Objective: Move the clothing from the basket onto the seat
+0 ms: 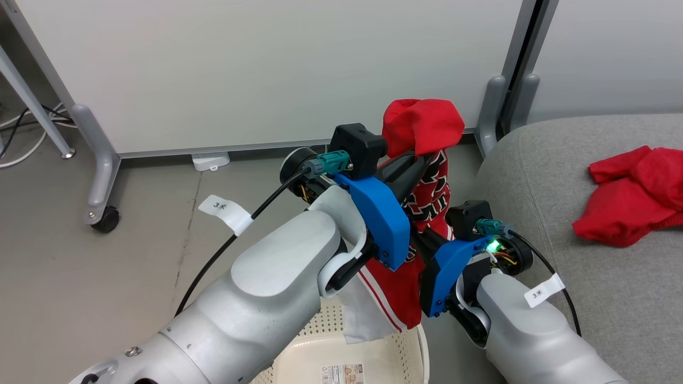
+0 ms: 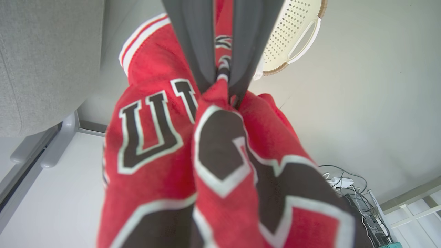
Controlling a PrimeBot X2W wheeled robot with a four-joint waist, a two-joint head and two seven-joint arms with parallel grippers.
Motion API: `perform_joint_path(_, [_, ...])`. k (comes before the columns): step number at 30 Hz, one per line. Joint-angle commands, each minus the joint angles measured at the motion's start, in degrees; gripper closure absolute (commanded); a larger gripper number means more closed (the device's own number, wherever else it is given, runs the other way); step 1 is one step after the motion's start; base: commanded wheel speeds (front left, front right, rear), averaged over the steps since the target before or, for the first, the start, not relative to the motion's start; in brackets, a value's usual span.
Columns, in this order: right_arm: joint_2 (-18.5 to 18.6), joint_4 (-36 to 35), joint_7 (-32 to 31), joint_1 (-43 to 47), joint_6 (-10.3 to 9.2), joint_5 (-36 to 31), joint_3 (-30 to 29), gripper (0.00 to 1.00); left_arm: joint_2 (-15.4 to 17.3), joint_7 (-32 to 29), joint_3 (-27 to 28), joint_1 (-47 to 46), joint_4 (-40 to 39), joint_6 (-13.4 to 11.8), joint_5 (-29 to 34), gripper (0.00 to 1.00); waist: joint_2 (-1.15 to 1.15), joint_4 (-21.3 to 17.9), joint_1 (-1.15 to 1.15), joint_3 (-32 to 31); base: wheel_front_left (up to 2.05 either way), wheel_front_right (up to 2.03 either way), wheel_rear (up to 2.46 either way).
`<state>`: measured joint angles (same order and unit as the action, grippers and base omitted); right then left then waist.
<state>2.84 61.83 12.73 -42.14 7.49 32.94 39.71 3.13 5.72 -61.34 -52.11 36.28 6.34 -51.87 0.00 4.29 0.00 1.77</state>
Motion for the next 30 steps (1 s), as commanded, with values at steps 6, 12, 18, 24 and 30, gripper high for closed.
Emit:
perform_joint_path(6, [0.1, 0.6, 0.6, -1.5, 0.01, 1.0, 0.9, 1.0, 0.0, 0.7, 0.1, -1.2, 0.4, -0.6, -0.2, 0.0, 0.0, -0.2, 0.0, 0.0, 0.0, 0.0, 0.0])
perform_joint_path(12, [0.1, 1.0, 0.9, -1.6, 0.01, 2.0, 1.6, 1.0, 0.9, 1.4, 0.5, -0.2, 0.3, -0.6, -0.8, 0.0, 0.0, -0.4, 0.0, 0.0, 0.0, 0.0, 0.0])
perform_joint_path(18, [0.1, 1.6, 1.2, -1.9, 0.01, 2.6, 2.0, 1.0, 2.8, 3.5, 1.2, 1.8, -0.6, -1.2, -1.0, 0.0, 0.0, -0.5, 0.0, -0.1, 0.0, 0.0, 0.0])
perform_joint_path(24, [0.1, 1.7, 1.6, -2.0, 0.01, 3.1, 2.4, 1.0, 6.3, 7.7, 2.5, 4.3, -2.9, -2.5, 0.8, 0.0, 0.0, -0.9, 0.0, 0.0, 0.0, 0.0, 0.0])
perform_joint_path(30, [0.1, 0.2, 2.0, -2.6, 0.01, 2.8, 3.2, 1.0, 11.1, 9.5, 7.6, 11.0, -8.2, -4.8, 2.6, 0.0, 0.0, -2.6, 0.0, 0.7, 0.0, 0.0, 0.0])
